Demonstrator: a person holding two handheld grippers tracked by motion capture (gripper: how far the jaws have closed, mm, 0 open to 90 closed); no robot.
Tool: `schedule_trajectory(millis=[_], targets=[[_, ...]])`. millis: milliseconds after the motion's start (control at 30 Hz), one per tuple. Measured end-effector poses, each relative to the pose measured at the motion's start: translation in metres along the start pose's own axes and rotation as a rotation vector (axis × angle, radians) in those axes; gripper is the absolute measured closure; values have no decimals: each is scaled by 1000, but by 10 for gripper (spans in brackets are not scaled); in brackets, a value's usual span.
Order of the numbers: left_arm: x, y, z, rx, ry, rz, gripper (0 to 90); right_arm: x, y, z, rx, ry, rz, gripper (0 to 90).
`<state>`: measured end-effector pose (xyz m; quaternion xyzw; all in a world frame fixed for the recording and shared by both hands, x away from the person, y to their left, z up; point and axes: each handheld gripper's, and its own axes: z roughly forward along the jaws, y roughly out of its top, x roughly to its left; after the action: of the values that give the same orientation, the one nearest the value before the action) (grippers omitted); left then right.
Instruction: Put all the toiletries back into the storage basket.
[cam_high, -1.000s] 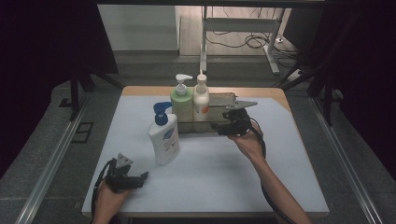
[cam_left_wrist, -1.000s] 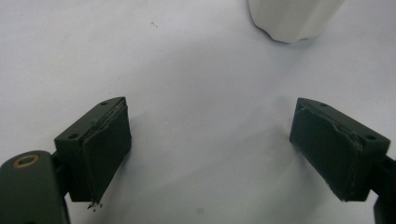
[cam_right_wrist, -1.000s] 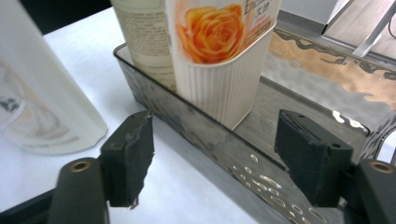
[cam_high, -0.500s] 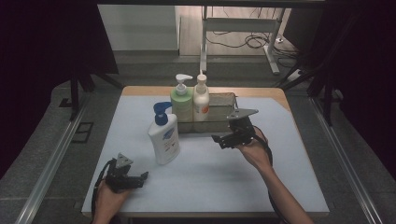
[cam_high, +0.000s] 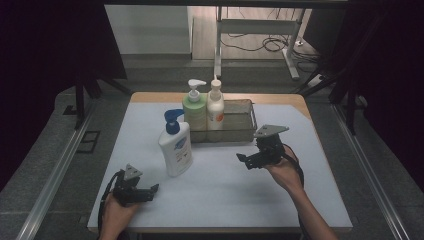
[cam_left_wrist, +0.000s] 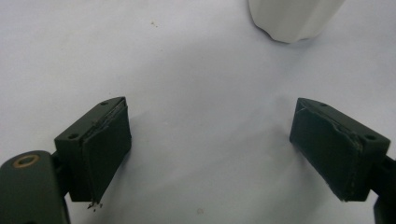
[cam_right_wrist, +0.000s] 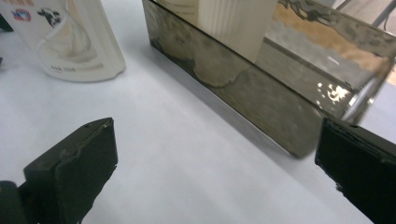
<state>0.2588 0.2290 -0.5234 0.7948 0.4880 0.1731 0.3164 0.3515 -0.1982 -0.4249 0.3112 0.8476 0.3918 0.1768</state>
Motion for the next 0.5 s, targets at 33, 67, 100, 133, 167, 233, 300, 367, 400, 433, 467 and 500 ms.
schedule_trajectory(millis=[33,67,100,133,167,233,300,367,400,433,467,500], targets=[[0,0,0,0,0,0,122,0,-3,-2,1,-4,5,0],[0,0,0,0,0,0,122,-1,-4,-4,2,-4,7,0],[0,0,0,0,0,0,122,-1,-7,-6,2,-7,9,0],[0,0,0,0,0,0,122,-2,-10,-8,1,-12,10,0],[0,0,0,0,0,0,122,-2,-11,-9,1,-12,13,0],[0,0,0,0,0,0,122,-2,-16,-13,4,-14,21,0],[0,0,0,0,0,4,122,-2,-21,-16,3,-20,26,0],[0,0,0,0,0,3,122,-2,-26,-19,7,-23,34,0],[0,0,0,-1,0,3,122,-2,-28,-20,7,-23,34,0],[0,0,0,0,0,3,122,-2,-31,-21,9,-22,38,0],[0,0,0,0,0,3,122,-2,-34,-22,11,-24,41,0],[0,0,0,0,0,3,122,-2,-36,-23,13,-27,43,0]])
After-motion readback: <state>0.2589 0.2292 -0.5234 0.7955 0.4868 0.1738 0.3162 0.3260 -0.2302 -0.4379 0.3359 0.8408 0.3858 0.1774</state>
